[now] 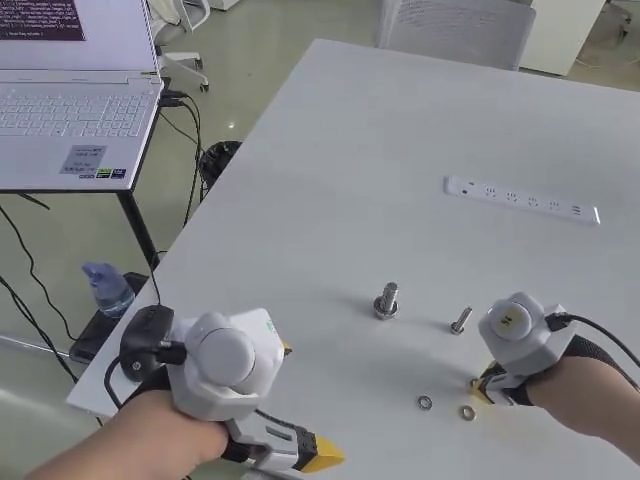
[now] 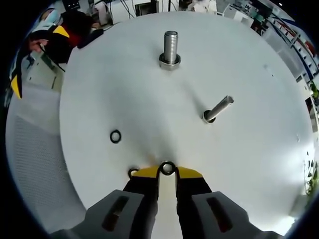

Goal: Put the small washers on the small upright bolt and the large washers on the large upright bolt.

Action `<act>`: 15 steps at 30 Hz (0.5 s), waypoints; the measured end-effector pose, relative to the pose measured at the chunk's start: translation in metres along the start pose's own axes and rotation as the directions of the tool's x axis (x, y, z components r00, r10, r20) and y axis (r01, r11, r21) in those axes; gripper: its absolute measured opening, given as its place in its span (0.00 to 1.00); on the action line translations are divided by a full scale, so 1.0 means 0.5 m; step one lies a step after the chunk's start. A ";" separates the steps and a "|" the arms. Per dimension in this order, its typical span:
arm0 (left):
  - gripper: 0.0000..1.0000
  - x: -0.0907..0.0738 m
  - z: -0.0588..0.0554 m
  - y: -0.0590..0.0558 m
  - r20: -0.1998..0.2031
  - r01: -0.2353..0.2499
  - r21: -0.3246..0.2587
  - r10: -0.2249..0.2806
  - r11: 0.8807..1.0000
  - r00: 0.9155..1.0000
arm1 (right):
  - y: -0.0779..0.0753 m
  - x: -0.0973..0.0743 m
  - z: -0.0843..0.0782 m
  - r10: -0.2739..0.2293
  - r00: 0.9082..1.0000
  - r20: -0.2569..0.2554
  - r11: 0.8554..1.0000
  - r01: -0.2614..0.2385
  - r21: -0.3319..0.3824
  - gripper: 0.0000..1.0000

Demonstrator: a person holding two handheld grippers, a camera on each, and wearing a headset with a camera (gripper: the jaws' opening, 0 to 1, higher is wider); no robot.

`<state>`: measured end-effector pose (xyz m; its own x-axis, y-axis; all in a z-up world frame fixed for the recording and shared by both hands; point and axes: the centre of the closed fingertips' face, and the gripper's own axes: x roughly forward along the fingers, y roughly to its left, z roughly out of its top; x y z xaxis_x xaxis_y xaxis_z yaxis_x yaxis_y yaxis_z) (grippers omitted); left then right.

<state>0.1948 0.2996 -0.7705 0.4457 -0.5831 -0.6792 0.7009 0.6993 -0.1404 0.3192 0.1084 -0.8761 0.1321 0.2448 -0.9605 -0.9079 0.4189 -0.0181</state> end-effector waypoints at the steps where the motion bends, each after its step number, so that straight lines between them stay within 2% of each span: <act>1: 0.81 0.000 0.000 0.000 0.000 0.000 0.000 0.000 1.000 1.000 | 0.000 0.000 0.000 0.001 1.000 -0.005 1.000 -0.001 -0.004 0.13; 15: 0.80 0.000 -0.005 -0.003 -0.004 0.002 -0.003 -0.002 1.000 1.000 | 0.002 -0.001 0.000 0.000 1.000 -0.008 1.000 0.001 0.006 0.12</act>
<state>0.1922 0.2994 -0.7723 0.4425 -0.5826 -0.6817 0.7002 0.6994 -0.1432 0.3181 0.1089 -0.8757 0.1294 0.2379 -0.9626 -0.9054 0.4243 -0.0169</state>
